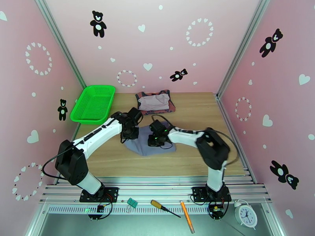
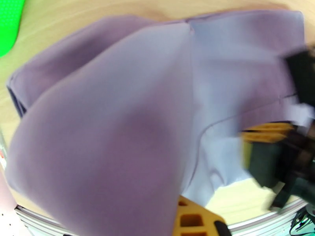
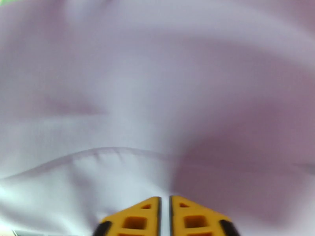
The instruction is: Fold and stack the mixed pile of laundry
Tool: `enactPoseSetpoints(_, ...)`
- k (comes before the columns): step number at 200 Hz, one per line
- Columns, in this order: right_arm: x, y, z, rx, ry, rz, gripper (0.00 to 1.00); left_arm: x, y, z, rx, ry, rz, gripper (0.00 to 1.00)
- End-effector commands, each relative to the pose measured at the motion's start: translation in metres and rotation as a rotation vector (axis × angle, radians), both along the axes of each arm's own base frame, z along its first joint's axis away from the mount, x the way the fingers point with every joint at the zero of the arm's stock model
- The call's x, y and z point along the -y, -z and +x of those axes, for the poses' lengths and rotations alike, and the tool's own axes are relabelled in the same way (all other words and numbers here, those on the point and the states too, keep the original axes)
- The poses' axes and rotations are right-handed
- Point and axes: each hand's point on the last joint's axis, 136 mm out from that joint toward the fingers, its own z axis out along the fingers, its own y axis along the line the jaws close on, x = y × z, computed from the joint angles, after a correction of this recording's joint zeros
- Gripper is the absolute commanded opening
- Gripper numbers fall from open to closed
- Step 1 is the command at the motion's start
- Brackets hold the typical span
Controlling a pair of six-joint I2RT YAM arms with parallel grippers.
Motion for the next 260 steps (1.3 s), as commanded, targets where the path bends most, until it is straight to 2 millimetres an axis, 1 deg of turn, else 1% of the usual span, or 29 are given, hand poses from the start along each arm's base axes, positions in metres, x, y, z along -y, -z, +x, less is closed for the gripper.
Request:
enactPoseSetpoints(1,0.079,-0.023,-0.010,0.051,0.058,-0.172,0.43,-0.003,-0.009,0.008,0.013,0.016,0.049,0.00)
enactPoseSetpoints(17,0.112,-0.016,-0.017,0.032,0.098,-0.199,0.52,-0.001,-0.010,0.012,0.010,0.021,0.056,0.00)
enactPoseSetpoints(23,0.121,-0.010,-0.019,0.017,0.117,-0.193,0.53,0.000,-0.010,0.013,0.009,0.022,0.054,0.00)
enactPoseSetpoints(36,0.133,0.001,-0.021,-0.008,0.153,-0.158,0.53,0.004,-0.010,0.015,0.006,0.025,0.049,0.00)
enactPoseSetpoints(47,0.137,0.010,-0.021,-0.022,0.174,-0.132,0.51,0.006,-0.010,0.017,0.002,0.025,0.046,0.00)
enactPoseSetpoints(60,0.135,0.018,-0.020,-0.032,0.182,-0.115,0.49,0.009,-0.009,0.018,-0.002,0.027,0.045,0.00)
enactPoseSetpoints(83,0.123,0.029,-0.016,-0.052,0.182,-0.066,0.43,0.018,-0.008,0.018,-0.011,0.032,0.048,0.00)
enactPoseSetpoints(102,0.124,0.039,-0.016,-0.066,0.192,-0.090,0.38,0.029,-0.007,0.018,-0.012,0.039,0.039,0.00)
enactPoseSetpoints(123,0.124,0.050,-0.021,-0.089,0.194,-0.102,0.33,0.040,-0.006,0.019,-0.018,0.047,0.029,0.00)
enactPoseSetpoints(160,0.124,0.064,-0.029,-0.109,0.192,-0.138,0.29,0.064,-0.008,0.022,-0.017,0.064,0.006,0.00)
enactPoseSetpoints(177,0.125,0.068,-0.031,-0.110,0.190,-0.158,0.27,0.085,-0.006,0.021,-0.023,0.082,-0.051,0.00)
enactPoseSetpoints(200,0.123,0.071,-0.034,-0.112,0.183,-0.168,0.26,0.119,0.001,0.020,-0.047,0.111,-0.145,0.00)
enactPoseSetpoints(233,0.121,0.071,-0.036,-0.110,0.176,-0.175,0.25,0.164,0.022,0.021,-0.101,0.149,-0.226,0.00)
enactPoseSetpoints(245,0.121,0.072,-0.037,-0.111,0.172,-0.176,0.25,0.176,0.029,0.022,-0.116,0.155,-0.248,0.00)
enactPoseSetpoints(260,0.120,0.073,-0.038,-0.112,0.168,-0.179,0.25,0.185,0.038,0.025,-0.125,0.156,-0.260,0.00)
